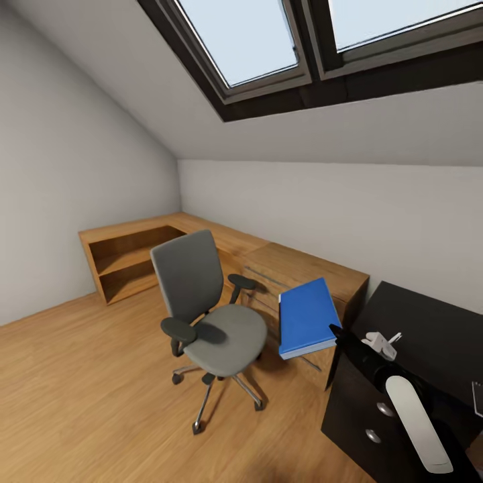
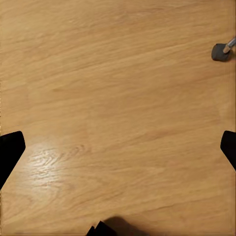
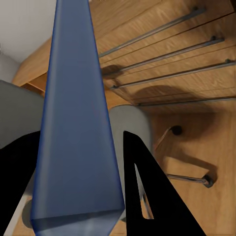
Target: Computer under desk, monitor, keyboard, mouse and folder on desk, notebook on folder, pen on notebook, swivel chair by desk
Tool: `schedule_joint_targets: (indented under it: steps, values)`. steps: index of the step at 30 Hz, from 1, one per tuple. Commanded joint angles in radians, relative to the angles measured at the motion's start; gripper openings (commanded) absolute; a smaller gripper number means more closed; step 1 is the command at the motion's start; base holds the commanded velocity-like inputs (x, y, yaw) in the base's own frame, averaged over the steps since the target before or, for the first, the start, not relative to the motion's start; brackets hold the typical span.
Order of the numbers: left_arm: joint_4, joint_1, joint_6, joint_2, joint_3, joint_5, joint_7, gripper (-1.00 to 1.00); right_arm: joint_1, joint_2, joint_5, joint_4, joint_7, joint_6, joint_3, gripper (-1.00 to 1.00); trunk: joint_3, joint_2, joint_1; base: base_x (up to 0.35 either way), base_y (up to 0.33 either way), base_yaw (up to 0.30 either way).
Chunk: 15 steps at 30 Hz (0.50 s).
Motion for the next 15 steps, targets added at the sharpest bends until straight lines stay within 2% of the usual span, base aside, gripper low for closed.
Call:
schedule_joint_targets:
  steps: [1, 15]
  values:
    - [0.013, -0.001, -0.006, 0.0, -0.008, 0.009, 0.006, 1.0, -0.001, 0.0, -0.009, -0.002, -0.008, 0.003, 0.0, -1.0, 0.002, 0.007, -0.004, -0.004, 0.0, 0.0]
    - [0.018, -0.001, -0.006, -0.003, -0.008, 0.009, 0.006, 1.0, -0.001, -0.001, -0.011, -0.002, -0.009, 0.003, -0.001, -1.0, 0.046, 0.105, -0.058, 0.0, 0.0, -0.015]
